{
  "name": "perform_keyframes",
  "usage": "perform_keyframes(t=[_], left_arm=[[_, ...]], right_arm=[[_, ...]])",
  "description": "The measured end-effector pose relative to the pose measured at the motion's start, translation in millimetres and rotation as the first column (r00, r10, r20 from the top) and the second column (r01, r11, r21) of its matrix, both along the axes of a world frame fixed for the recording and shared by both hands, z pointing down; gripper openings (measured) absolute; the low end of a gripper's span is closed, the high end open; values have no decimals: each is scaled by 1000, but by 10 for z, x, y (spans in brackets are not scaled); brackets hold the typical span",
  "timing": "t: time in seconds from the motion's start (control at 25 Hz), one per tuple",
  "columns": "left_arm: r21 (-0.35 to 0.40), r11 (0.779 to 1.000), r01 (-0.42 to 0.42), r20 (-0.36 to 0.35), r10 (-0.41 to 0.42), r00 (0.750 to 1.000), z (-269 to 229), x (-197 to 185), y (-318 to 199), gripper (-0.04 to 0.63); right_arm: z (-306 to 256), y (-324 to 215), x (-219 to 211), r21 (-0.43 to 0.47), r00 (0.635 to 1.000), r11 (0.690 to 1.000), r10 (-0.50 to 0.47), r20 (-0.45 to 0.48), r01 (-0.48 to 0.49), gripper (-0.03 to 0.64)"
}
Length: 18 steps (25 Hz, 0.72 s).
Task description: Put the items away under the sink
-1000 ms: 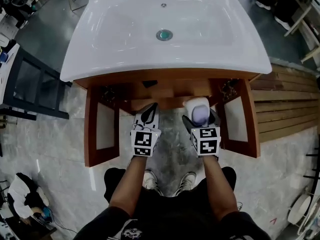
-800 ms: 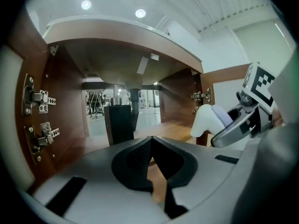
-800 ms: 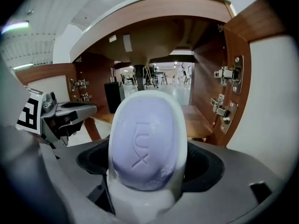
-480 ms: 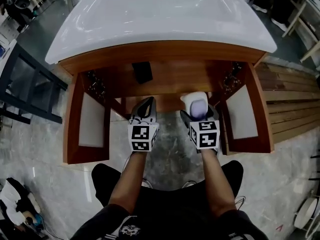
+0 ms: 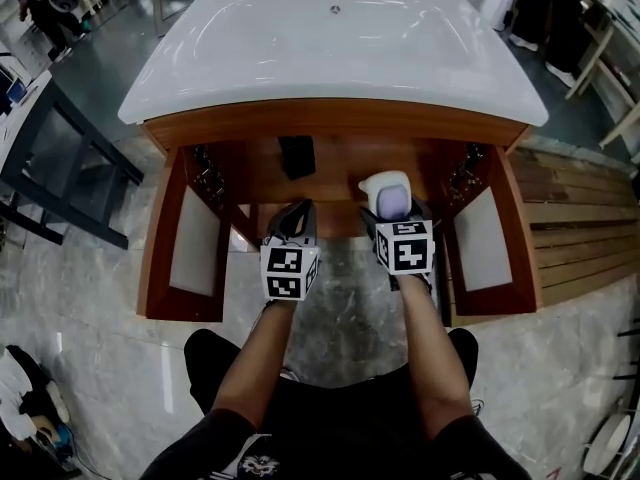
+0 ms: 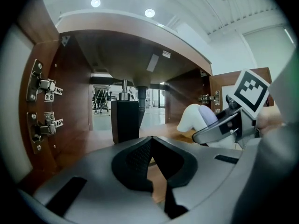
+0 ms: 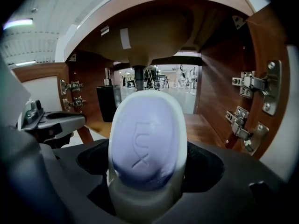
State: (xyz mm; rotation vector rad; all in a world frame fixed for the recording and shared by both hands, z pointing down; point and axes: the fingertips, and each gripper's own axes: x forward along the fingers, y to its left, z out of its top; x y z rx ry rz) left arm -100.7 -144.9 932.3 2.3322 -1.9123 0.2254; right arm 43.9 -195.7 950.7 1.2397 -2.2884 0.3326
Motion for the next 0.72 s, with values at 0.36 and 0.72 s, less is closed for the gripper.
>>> perform_keyframes(t=[0.36, 0.72], left_arm=[[10, 1000, -30, -10, 30, 1000, -58, 6, -71, 0], [28, 999, -25, -19, 26, 999, -134, -98, -68, 0]], right_arm=[[-16, -558, -253, -26, 999, 1000, -10, -31, 10, 472], [193, -984, -325, -136, 998, 989, 62, -14, -63, 472]])
